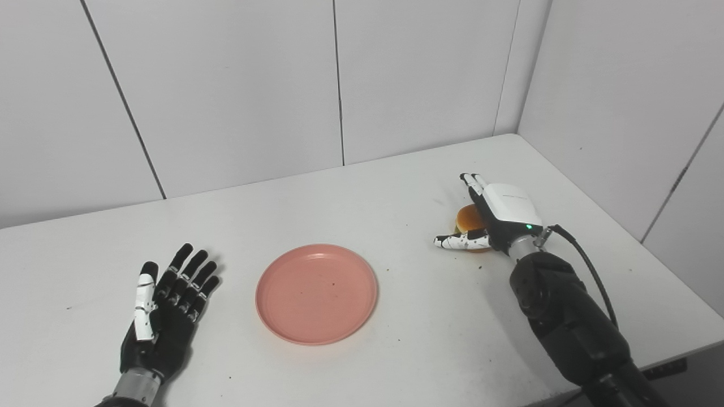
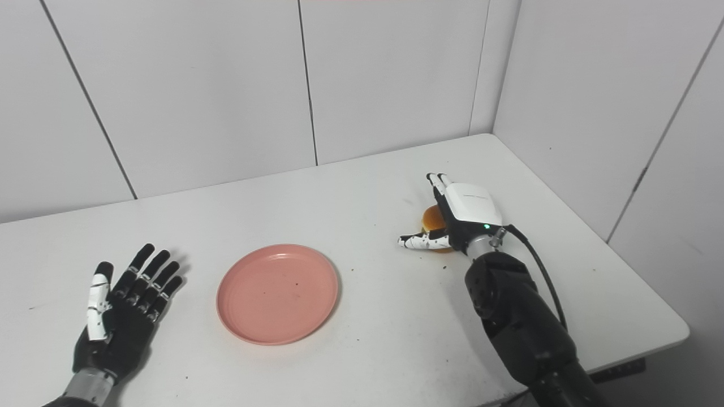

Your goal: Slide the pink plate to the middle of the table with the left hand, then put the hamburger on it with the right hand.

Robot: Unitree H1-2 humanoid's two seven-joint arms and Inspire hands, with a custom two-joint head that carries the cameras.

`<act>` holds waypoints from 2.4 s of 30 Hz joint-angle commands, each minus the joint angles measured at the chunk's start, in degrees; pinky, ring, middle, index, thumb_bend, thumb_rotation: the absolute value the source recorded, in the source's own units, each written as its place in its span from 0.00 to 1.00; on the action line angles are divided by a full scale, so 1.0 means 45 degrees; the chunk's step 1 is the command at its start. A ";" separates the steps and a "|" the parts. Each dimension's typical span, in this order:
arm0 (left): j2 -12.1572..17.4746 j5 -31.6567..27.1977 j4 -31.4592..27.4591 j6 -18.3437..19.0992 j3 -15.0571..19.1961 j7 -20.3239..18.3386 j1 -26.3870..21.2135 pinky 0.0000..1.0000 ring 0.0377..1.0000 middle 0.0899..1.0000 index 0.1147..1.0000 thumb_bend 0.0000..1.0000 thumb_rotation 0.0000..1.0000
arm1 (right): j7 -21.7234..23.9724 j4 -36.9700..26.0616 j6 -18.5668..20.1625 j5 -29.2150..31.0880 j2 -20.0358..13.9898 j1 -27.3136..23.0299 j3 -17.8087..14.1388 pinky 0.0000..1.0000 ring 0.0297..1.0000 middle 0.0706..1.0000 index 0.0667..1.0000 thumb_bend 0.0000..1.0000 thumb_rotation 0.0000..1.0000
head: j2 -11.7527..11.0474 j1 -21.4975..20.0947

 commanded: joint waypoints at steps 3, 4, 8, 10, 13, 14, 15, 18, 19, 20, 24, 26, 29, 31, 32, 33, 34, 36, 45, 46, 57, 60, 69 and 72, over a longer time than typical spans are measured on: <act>0.0110 0.0072 0.0028 0.0537 0.0022 0.0270 0.0161 0.96 0.93 0.92 0.91 0.50 1.00 | -0.0027 -0.0171 0.0569 -0.0027 -0.0286 -0.0541 -0.0060 0.81 0.92 0.96 0.95 0.94 0.59 | 0.0052 0.0031; 0.0109 0.0084 0.0023 0.0536 0.0016 0.0282 0.0164 0.96 0.93 0.92 0.91 0.50 1.00 | -0.0029 -0.0122 0.0629 -0.0041 -0.0304 -0.0547 -0.0040 0.79 0.92 0.96 0.95 0.94 0.59 | 0.0052 0.0031; 0.0124 0.0138 0.0005 0.0489 -0.0033 0.0274 0.0193 0.95 0.92 0.92 0.90 0.50 1.00 | -0.0023 -0.0096 0.0803 -0.0048 -0.0367 -0.0530 -0.0012 0.75 0.91 0.96 0.95 0.94 0.57 | 0.0104 0.0036; 0.0122 0.0142 -0.0015 0.0517 -0.0028 0.0314 0.0198 0.95 0.92 0.91 0.90 0.51 1.00 | 0.0020 -0.0114 0.0813 -0.0053 -0.0420 -0.0515 0.0023 0.79 0.92 0.96 0.95 0.93 0.58 | 0.0104 0.0036; 0.0099 0.0088 -0.0036 0.0564 0.0002 0.0350 0.0201 0.95 0.92 0.92 0.90 0.51 1.00 | 0.0101 -0.0169 0.0876 -0.0002 -0.0434 -0.0491 0.0032 0.80 0.92 0.96 0.95 0.93 0.58 | 0.0136 0.0042; 0.0102 0.0076 -0.0034 0.0561 0.0000 0.0333 0.0202 0.95 0.92 0.92 0.91 0.51 1.00 | 0.0099 -0.0143 0.0881 0.0041 -0.0419 -0.0494 0.0021 0.78 0.91 0.95 0.95 0.93 0.58 | 0.0138 0.0041; 0.0111 0.0076 -0.0013 0.0518 -0.0009 0.0289 0.0202 0.95 0.92 0.92 0.91 0.51 1.00 | 0.0100 -0.0119 0.0871 0.0082 -0.0409 -0.0500 0.0019 0.77 0.91 0.95 0.94 0.93 0.58 | 0.0140 0.0032; 0.0107 0.0124 -0.0069 0.0531 -0.0019 0.0349 0.0228 0.95 0.92 0.91 0.90 0.50 1.00 | 0.0053 0.0012 0.0762 0.0207 -0.0400 -0.0529 0.0040 0.74 0.87 0.93 0.94 0.92 0.56 | 0.0142 0.0020; 0.0098 0.0132 -0.0100 0.0570 -0.0012 0.0401 0.0235 0.95 0.92 0.91 0.90 0.50 1.00 | 0.0074 0.0067 0.0783 0.0276 -0.0371 -0.0553 0.0031 0.74 0.87 0.92 0.94 0.92 0.56 | 0.0142 0.0020; 0.0089 0.0130 -0.0121 0.0595 -0.0007 0.0429 0.0239 0.95 0.92 0.91 0.90 0.50 1.00 | 0.0097 0.0136 0.0816 0.0333 -0.0340 -0.0588 0.0027 0.72 0.86 0.92 0.94 0.92 0.55 | 0.0149 0.0033; 0.0124 0.0083 -0.0096 0.0599 -0.0014 0.0330 0.0236 0.95 0.92 0.91 0.90 0.50 1.00 | -0.0031 0.0381 0.0826 0.0504 -0.0238 -0.0706 0.0038 0.58 0.75 0.85 0.92 0.89 0.49 | 0.0155 0.0045; 0.0143 0.0121 -0.0089 0.0549 -0.0041 0.0295 0.0241 0.95 0.92 0.91 0.90 0.51 1.00 | -0.0282 0.0413 0.0684 0.0762 -0.0143 -0.0702 -0.0080 0.37 0.46 0.56 0.79 0.81 0.33 | 0.0157 0.0037; 0.0132 0.0126 -0.0090 0.0538 -0.0049 0.0307 0.0242 0.95 0.92 0.91 0.90 0.51 1.00 | -0.0385 0.0643 0.0621 0.0913 -0.0196 -0.0747 -0.0053 0.36 0.44 0.51 0.68 0.77 0.26 | 0.0162 0.0047; 0.0119 0.0149 -0.0107 0.0544 -0.0062 0.0336 0.0246 0.95 0.92 0.91 0.90 0.51 1.00 | -0.0506 0.0858 0.0597 0.0910 -0.0300 -0.0796 0.0054 0.35 0.40 0.46 0.55 0.71 0.18 | 0.0170 0.0081; 0.0119 0.0157 -0.0120 0.0556 -0.0069 0.0343 0.0250 0.95 0.92 0.91 0.90 0.51 1.00 | -0.0596 0.0970 0.0626 0.0864 -0.0338 -0.0830 0.0119 0.33 0.37 0.44 0.50 0.62 0.16 | 0.0170 0.0081; 0.0115 0.0162 -0.0125 0.0554 -0.0076 0.0342 0.0253 0.95 0.92 0.92 0.91 0.51 1.00 | -0.0656 0.1032 0.0674 0.0826 -0.0376 -0.0856 0.0181 0.30 0.35 0.42 0.47 0.56 0.15 | 0.0180 0.0093; 0.0109 0.0156 -0.0114 0.0539 -0.0074 0.0333 0.0251 0.95 0.92 0.92 0.91 0.51 1.00 | -0.0683 0.1062 0.0750 0.0801 -0.0396 -0.0880 0.0224 0.30 0.34 0.41 0.46 0.53 0.14 | 0.0180 0.0093; 0.0098 0.0181 -0.0071 0.0465 -0.0092 0.0312 0.0240 0.95 0.92 0.91 0.91 0.52 1.00 | -0.0726 0.1136 0.0831 0.0847 -0.0417 -0.0924 0.0241 0.29 0.33 0.40 0.45 0.52 0.14 | 0.0162 0.0118; 0.0049 0.0208 -0.0028 0.0395 -0.0116 0.0312 0.0236 0.95 0.92 0.92 0.91 0.52 1.00 | -0.1264 0.0999 0.0824 0.1219 -0.0359 -0.0949 -0.0002 0.26 0.32 0.39 0.45 0.50 0.14 | 0.0134 0.0273; 0.0035 0.0222 -0.0026 0.0386 -0.0120 0.0333 0.0237 0.95 0.92 0.92 0.91 0.52 1.00 | -0.1324 0.0926 0.0805 0.1216 -0.0368 -0.0938 -0.0023 0.26 0.32 0.39 0.45 0.50 0.14 | 0.0130 0.0305; -0.0152 0.0392 -0.0371 0.0383 -0.0247 0.0518 0.0383 0.96 0.92 0.92 0.90 0.53 1.00 | -0.1599 -0.1068 0.0148 0.1519 -0.0393 -0.0660 -0.0181 0.25 0.31 0.36 0.45 0.50 0.13 | 0.0150 0.0844; -0.0255 0.0443 -0.0592 0.0491 -0.0279 0.0708 0.0489 0.95 0.92 0.91 0.90 0.53 1.00 | -0.1325 -0.1806 -0.0033 0.1672 -0.0413 -0.0687 -0.0067 0.25 0.32 0.37 0.45 0.50 0.13 | 0.0183 0.1195; -0.0630 0.0890 -0.1010 0.0458 -0.0591 0.1238 0.0684 0.94 0.92 0.91 0.90 0.53 1.00 | -0.0387 -0.3413 0.0350 0.1453 0.0364 -0.1282 0.0706 0.23 0.29 0.34 0.45 0.50 0.14 | 0.0423 0.2850; -0.0854 0.1025 -0.1119 0.0352 -0.0695 0.1483 0.0713 0.94 0.92 0.91 0.89 0.53 1.00 | -0.0164 -0.3703 0.0350 0.1233 0.0935 -0.1572 0.1135 0.20 0.25 0.30 0.45 0.50 0.13 | 0.0473 0.3300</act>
